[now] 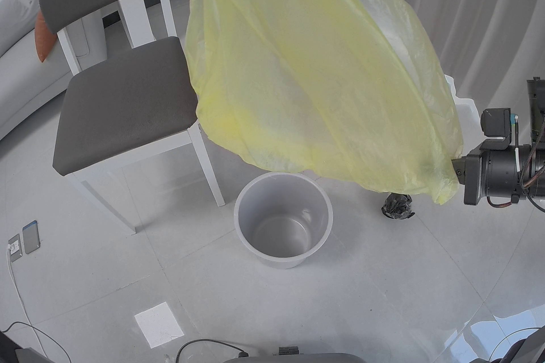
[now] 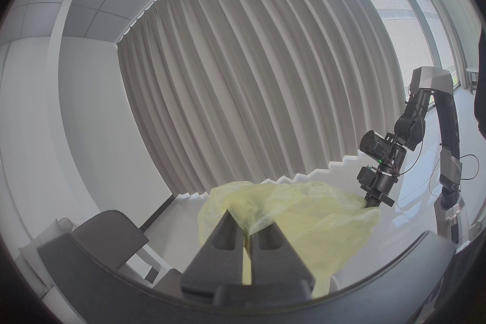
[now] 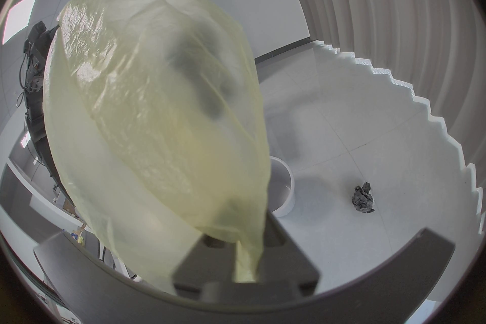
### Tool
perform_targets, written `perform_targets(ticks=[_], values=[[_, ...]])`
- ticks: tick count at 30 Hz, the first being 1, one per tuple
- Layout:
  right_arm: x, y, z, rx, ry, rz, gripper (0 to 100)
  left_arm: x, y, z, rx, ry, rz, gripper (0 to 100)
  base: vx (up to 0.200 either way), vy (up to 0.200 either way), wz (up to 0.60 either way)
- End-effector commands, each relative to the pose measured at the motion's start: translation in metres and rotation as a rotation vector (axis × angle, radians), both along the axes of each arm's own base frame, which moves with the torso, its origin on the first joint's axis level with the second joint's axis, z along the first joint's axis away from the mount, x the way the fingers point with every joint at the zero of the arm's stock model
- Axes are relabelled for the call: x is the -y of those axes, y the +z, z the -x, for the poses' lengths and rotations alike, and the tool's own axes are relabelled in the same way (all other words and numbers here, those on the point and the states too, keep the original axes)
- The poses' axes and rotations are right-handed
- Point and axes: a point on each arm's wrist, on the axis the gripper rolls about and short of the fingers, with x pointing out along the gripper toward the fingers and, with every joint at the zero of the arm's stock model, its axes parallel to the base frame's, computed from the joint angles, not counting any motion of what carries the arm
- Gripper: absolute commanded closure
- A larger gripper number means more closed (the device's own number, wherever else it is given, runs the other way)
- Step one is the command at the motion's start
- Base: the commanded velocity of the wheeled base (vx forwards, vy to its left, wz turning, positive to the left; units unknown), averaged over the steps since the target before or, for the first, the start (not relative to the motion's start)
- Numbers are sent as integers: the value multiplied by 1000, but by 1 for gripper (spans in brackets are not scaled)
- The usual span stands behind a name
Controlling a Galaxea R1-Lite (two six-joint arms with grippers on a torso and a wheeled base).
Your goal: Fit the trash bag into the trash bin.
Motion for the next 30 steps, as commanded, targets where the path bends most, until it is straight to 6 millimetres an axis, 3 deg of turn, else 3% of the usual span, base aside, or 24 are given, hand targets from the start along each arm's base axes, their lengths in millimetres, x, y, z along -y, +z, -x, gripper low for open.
perform_targets(ticks=[1, 6, 11, 19, 24, 30], values=[[-1, 0, -2, 5, -6, 1, 100, -2, -11, -16, -56, 61, 7, 100, 0, 0, 0], [-6, -9, -17, -21, -63, 42, 100, -6, -27, -38, -149, 120, 172, 100, 0, 0, 0], [-14, -20, -30, -60, -92, 77, 100, -17, -57, -49, -254, 152, 369, 100, 0, 0, 0], [-23, -48, -53, -142, -157, 150, 100, -40, -141, -76, -437, 281, 540, 100, 0, 0, 0], [-28, -54, -64, -164, -153, 148, 100, -47, -174, -90, -485, 279, 573, 100, 0, 0, 0], [-38, -80, -86, -267, -182, 148, 100, -41, -218, -113, -604, 314, 596, 100, 0, 0, 0]])
